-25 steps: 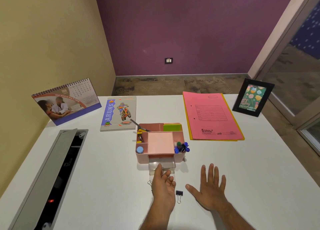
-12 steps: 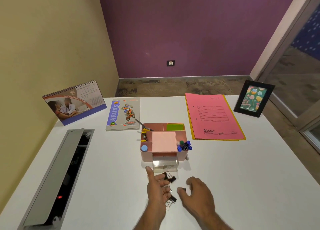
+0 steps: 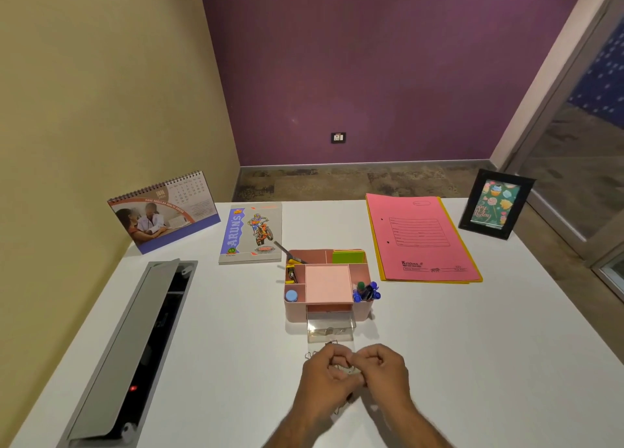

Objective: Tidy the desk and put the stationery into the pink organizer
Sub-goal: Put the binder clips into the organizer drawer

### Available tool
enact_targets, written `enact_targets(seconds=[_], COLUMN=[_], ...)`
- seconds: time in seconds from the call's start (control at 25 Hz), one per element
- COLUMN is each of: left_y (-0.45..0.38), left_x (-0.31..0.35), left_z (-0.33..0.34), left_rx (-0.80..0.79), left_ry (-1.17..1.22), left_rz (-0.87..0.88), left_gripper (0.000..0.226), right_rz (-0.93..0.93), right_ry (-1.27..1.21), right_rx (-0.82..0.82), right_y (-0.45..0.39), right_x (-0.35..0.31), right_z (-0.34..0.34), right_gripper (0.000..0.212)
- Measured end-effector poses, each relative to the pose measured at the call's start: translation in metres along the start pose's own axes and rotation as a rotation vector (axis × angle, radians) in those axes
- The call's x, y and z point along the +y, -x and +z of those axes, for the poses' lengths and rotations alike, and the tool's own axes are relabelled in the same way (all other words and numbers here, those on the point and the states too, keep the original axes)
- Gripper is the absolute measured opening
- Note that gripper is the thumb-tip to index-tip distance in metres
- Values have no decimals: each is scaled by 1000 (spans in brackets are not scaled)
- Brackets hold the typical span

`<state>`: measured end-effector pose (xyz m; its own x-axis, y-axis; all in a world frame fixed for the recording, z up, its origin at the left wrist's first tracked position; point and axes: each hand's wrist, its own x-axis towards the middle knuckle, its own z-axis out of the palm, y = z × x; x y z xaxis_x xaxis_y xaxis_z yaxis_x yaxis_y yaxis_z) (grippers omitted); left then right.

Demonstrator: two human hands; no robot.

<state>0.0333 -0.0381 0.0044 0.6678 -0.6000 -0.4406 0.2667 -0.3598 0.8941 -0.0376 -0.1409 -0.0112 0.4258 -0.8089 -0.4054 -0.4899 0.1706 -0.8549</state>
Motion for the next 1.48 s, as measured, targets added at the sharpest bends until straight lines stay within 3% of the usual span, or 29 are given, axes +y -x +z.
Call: enact_targets(seconds=[0.16, 0.28, 0.4, 0.56, 0.68, 0.92, 1.08, 1.28, 1.48], left_y=[0, -12, -38, -65, -73, -80, -75, -68, -56], left_x=[23, 39, 49, 61, 64, 53, 52, 49, 51], left_z=[-4, -16, -30, -32, -25, -22, -27, -34, -35], left_rx=[52, 149, 304, 217, 204, 208, 228, 202, -35], left_ry=[2, -102, -373, -861, -1003, -996, -834, -472, -222], left_rz=[138, 219, 317, 331, 272, 217, 237, 283, 236], left_gripper=[19, 15, 15, 22, 22, 23, 19, 13, 9], right_rz=[11, -1, -181, -530, -648, -631, -552, -472, -610], right_ry=[-259, -264, 127, 910, 1131, 1078, 1004, 547, 295], right_rx=[-102, -132, -72, -280, -255, -154, -82, -5, 2], right_y=[5, 0, -8, -18, -20, -22, -22, -9, -8], right_x=[-21, -22, -2, 29, 38, 46, 47, 30, -8], right_z=[2, -1, -3, 1, 9, 5, 1, -5, -2], right_gripper=[14, 12, 7, 43, 49, 7, 17, 11, 25])
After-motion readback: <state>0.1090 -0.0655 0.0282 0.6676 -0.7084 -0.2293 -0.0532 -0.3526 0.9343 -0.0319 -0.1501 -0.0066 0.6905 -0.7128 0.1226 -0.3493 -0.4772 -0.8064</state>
